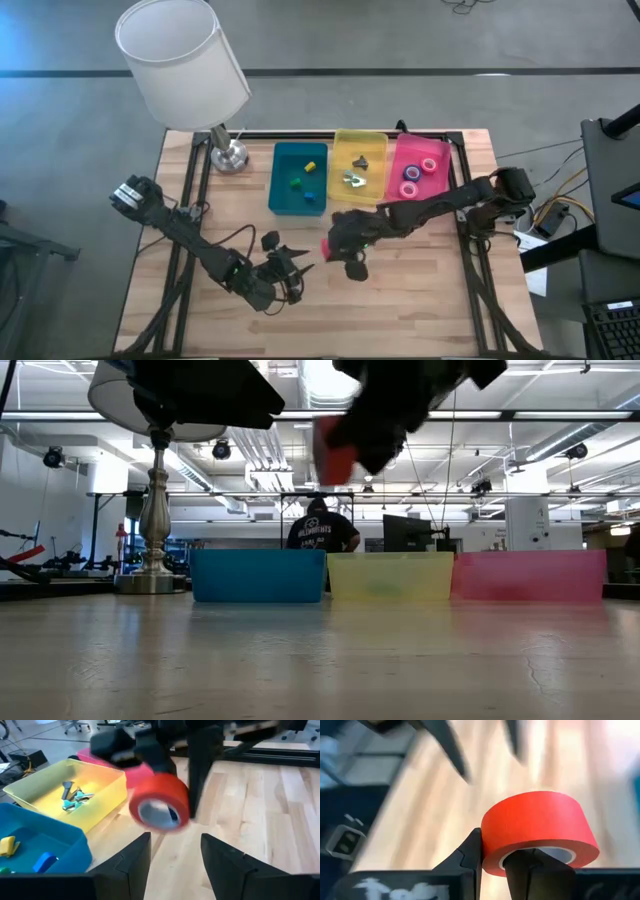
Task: Pick and place Stapler, Stapler remover, tape
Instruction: Put the orange tape on the pink bin, then return to Home Position
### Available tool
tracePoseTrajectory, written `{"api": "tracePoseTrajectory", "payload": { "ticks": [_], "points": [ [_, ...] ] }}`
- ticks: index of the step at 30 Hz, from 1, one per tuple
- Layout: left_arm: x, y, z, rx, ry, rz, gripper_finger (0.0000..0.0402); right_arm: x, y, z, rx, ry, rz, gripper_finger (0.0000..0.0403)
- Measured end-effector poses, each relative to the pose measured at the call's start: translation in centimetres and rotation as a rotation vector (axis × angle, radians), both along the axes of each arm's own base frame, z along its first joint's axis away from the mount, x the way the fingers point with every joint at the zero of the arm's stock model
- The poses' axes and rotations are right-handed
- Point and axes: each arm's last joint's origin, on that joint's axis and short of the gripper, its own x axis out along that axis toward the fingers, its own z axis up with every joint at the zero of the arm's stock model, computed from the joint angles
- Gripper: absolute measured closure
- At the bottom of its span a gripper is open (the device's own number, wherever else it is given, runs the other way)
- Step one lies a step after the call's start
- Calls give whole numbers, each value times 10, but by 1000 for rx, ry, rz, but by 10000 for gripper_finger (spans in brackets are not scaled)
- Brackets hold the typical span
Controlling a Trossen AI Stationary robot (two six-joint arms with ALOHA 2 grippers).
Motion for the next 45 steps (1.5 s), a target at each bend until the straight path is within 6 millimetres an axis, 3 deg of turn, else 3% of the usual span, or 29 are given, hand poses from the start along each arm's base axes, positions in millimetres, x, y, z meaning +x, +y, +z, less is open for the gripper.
{"api": "tracePoseTrajectory", "payload": {
  "ticks": [5, 14, 19, 25, 29, 33, 45],
  "points": [
    [0, 1, 0, 4, 4, 4, 223, -30, -9, 15, -105, 143, -199, 349],
    [0, 2, -1, -26, -8, 21, 223, -106, -46, 30, -605, 228, -798, 349],
    [0, 2, -2, -30, -9, 26, 223, -143, -82, 20, -455, 355, -955, 349],
    [0, 3, -2, -29, -8, 27, 223, -177, -132, -17, -359, 519, -1153, 349],
    [2, 5, -2, -29, -8, 36, 223, -188, -160, -45, -172, 579, -1139, 348],
    [5, 11, -2, -29, -9, 54, 223, -197, -177, -58, -192, 638, -1114, 348],
    [10, 20, -2, -77, -15, 77, 223, -200, -181, -64, -117, 751, -1068, 274]
  ]
}}
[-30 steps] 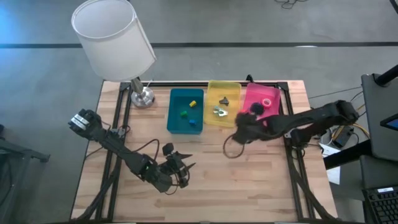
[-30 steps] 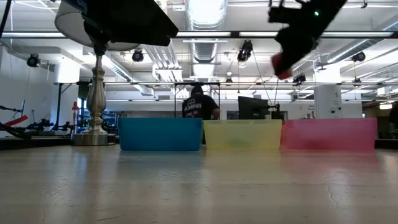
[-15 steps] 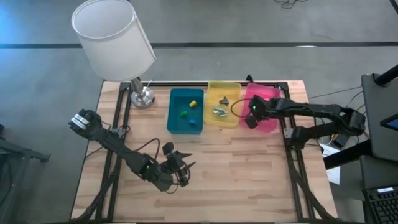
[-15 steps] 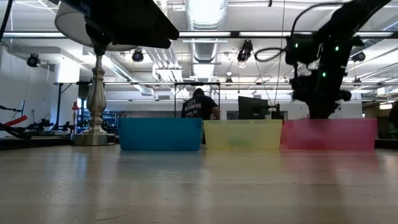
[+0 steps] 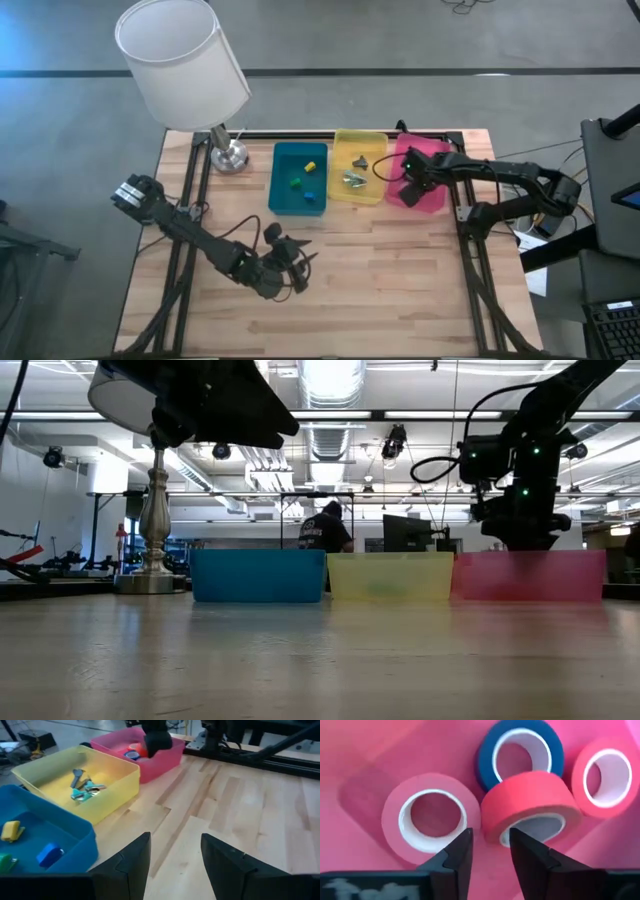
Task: Pick and place Stapler, Stapler remover, tape
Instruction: Return to Home Position
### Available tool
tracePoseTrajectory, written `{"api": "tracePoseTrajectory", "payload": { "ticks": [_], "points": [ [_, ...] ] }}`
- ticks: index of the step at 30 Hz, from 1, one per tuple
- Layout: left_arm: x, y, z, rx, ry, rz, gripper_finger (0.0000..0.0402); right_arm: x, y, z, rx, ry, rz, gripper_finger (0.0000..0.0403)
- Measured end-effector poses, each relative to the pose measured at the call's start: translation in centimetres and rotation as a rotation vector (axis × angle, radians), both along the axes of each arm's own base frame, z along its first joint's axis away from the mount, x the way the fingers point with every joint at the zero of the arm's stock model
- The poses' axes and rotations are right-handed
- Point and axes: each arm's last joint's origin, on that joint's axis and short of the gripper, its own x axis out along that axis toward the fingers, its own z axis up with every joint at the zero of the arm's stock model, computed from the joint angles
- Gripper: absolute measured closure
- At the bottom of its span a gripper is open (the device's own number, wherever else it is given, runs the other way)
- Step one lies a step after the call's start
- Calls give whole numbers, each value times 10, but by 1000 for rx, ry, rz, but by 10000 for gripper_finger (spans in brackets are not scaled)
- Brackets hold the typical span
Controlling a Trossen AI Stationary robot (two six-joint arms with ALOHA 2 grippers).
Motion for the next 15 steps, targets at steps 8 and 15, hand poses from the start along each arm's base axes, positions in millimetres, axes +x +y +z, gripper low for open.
{"api": "tracePoseTrajectory", "payload": {
  "ticks": [8, 15],
  "points": [
    [-2, 1, 5, 75, 33, -39, 226, -4, 6, 17, 124, 17, -62, 248],
    [-15, 4, 26, 58, 2, -49, 234, -15, 16, 54, 214, 106, -143, 250]
  ]
}}
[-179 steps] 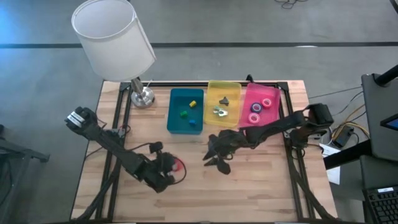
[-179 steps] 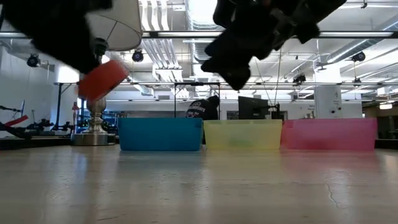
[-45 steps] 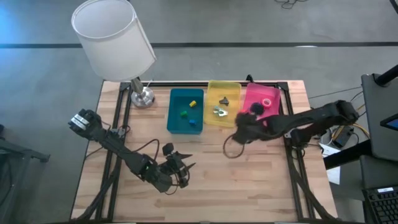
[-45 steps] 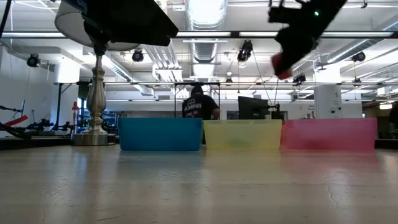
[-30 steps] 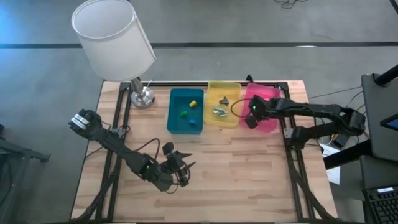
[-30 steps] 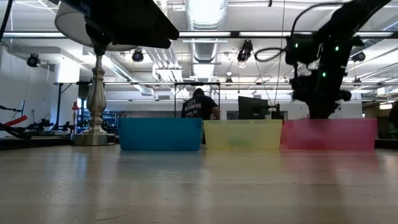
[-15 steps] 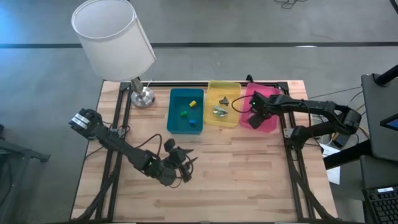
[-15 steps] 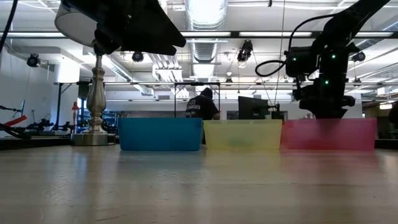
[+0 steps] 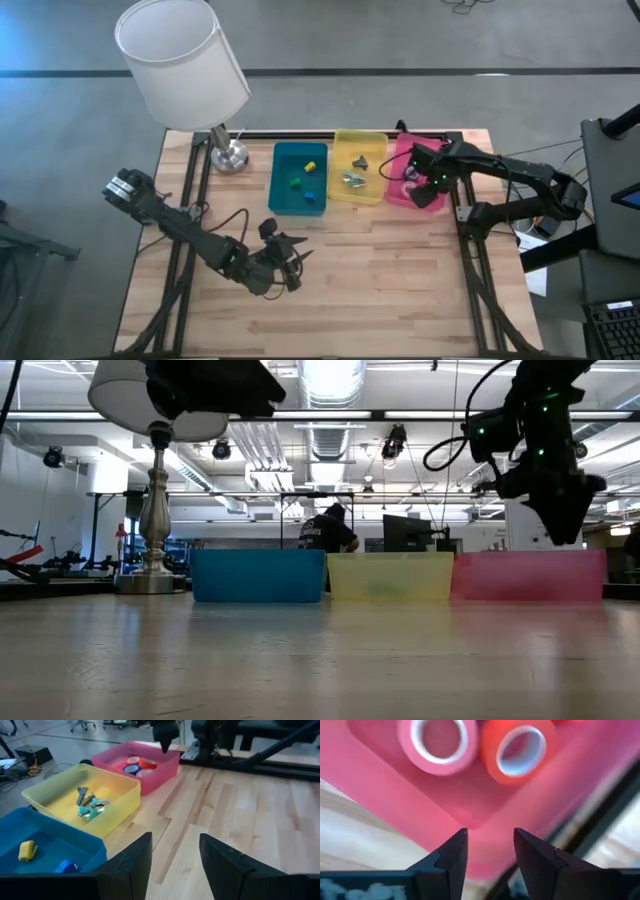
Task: Pick and place Stapler, Stapler remover, tape
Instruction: Return to Home Position
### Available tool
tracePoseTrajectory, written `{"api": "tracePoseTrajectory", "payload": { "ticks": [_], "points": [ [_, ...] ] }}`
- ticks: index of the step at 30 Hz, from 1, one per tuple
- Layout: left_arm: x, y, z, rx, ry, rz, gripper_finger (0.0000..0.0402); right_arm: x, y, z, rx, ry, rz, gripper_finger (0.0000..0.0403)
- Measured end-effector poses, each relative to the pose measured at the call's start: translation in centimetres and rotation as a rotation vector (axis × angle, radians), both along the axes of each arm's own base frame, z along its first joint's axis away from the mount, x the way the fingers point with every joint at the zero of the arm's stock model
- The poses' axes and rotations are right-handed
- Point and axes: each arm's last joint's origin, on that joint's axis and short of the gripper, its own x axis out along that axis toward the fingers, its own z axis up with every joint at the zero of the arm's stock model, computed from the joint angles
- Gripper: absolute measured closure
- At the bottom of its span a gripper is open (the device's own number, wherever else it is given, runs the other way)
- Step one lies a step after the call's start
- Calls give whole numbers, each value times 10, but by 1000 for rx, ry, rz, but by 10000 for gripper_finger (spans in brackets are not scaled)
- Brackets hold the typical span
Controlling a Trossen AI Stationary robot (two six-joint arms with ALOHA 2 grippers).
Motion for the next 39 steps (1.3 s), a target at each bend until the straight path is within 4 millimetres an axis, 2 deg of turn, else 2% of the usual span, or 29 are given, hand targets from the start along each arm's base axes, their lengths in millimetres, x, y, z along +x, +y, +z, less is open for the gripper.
{"api": "tracePoseTrajectory", "payload": {
  "ticks": [4, 8, 14, 17, 21, 26, 30, 34, 39],
  "points": [
    [-11, 3, 12, 18, 8, -20, 234, 2, 6, 18, -36, -59, 9, 255],
    [-29, 11, 26, 48, 39, -17, 236, 12, 24, 36, -64, -202, 97, 259],
    [-64, 30, 51, 73, 46, 6, 238, 24, 69, 64, -121, -503, 352, 253],
    [-79, 37, 53, 68, 38, -8, 239, 22, 94, 74, -160, -692, 539, 249],
    [-95, 41, 34, 71, 31, -47, 240, 18, 122, 76, -288, -958, 781, 248],
    [-110, 47, 0, 72, 13, -132, 241, 8, 142, 58, -361, -1149, 1029, 254],
    [-122, 55, -14, 29, -61, -291, 241, 0, 145, 47, -423, -1266, 1166, 259],
    [-134, 65, -23, -8, -214, -483, 241, -7, 144, 34, -426, -1399, 1285, 262],
    [-147, 87, -44, 13, -331, -453, 241, -10, 137, 17, -460, -1484, 1298, 258]
  ]
}}
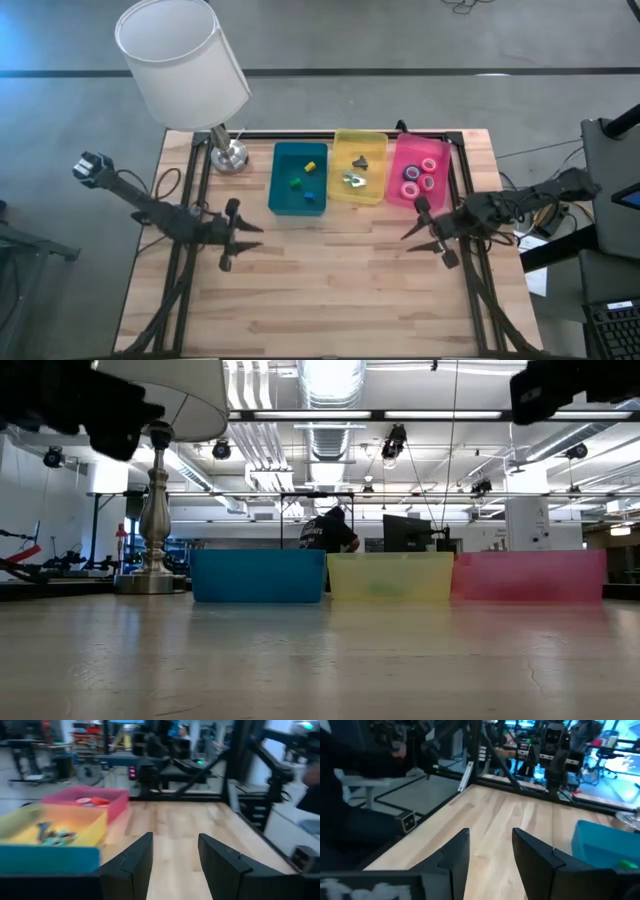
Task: Pick and place Stapler, Stapler remover, tape
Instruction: Return to Home Position
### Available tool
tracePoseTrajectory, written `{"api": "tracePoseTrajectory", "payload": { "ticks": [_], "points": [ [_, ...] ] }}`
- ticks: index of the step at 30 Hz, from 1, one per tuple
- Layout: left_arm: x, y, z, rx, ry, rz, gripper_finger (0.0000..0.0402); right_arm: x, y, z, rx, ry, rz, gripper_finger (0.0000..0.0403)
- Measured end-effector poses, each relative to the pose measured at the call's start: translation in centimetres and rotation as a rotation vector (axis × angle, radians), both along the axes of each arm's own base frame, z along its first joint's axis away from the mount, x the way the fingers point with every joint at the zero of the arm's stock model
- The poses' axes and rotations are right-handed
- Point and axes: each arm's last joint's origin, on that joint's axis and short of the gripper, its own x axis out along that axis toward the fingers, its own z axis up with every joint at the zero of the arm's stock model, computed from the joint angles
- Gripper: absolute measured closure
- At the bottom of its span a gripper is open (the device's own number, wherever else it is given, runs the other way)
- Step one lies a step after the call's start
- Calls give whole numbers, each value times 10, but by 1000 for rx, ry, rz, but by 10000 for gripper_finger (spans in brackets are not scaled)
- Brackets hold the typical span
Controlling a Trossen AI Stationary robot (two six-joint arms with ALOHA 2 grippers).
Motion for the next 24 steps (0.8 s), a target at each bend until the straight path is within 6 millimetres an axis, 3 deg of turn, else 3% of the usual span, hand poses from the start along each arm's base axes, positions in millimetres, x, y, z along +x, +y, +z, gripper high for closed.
{"api": "tracePoseTrajectory", "payload": {
  "ticks": [4, 14, 20, 24],
  "points": [
    [-8, 14, -12, -34, -40, 26, 241, -2, -7, -11, 0, 7, -5, 258],
    [-24, 32, -18, 13, -161, 89, 241, -9, -29, -25, -15, -15, -1, 258],
    [-29, 37, -23, 37, -122, 118, 241, -11, -40, -35, 32, -32, -67, 265],
    [-32, 39, -28, 70, -86, 133, 241, -13, -43, -44, 44, -30, -21, 270]
  ]
}}
